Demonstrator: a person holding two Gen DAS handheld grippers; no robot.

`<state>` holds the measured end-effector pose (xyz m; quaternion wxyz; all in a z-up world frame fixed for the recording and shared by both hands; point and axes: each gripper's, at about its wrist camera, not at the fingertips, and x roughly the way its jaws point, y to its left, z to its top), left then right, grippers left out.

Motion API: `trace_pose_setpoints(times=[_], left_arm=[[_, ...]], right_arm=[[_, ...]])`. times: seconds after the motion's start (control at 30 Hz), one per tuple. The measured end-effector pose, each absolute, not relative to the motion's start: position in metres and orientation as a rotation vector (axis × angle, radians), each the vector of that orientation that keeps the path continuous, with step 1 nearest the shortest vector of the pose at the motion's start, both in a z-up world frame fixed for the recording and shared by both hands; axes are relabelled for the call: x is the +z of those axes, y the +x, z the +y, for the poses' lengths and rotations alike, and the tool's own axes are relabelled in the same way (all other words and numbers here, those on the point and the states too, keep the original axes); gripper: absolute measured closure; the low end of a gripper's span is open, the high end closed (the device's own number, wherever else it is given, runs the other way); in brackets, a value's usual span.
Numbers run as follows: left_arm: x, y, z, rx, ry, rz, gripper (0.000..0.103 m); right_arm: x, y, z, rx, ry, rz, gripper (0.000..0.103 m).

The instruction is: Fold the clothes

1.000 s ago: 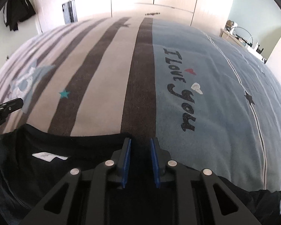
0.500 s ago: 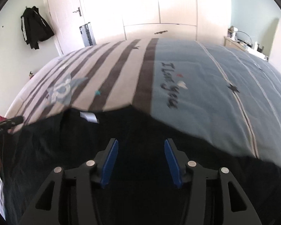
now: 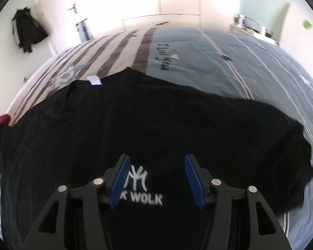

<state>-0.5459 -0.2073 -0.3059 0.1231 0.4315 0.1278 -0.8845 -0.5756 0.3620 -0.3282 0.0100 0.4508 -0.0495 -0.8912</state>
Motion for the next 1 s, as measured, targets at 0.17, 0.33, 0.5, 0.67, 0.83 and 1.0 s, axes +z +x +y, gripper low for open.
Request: trace_pose_setpoints(times=[0.17,0.33,0.5,0.67,0.83,1.0], left_arm=[[-0.309,-0.568,-0.212,-2.564,1.268,0.238,0.053],[-0.330,-0.587,-0.223,-2.471,1.386,0.231,0.053],[-0.340,-0.588,-0.222,-2.480,1.461,0.297,0.076],[-0.346,-0.586,-0.223,-2.501,1.492,0.353,0.094],[-0.308,-0.579,-0.199,-2.596,1.371,0.276,0.098],[-0.256,-0.583,-0.126,-2.808,1.358,0.264,0.098]], right_arm=[[-0.326,-0.565,0.372,-2.822,1.437,-0.216,0.051],[-0.317,-0.563,0.379,-2.842,1.440,-0.248,0.051],[-0.310,-0.561,0.380,-2.847,1.434,-0.232,0.051],[-0.309,-0.558,0.383,-2.837,1.434,-0.241,0.051],[-0.310,-0.553,0.386,-2.832,1.431,-0.234,0.051],[-0.298,-0.547,0.393,-2.839,1.407,-0.261,0.051]])
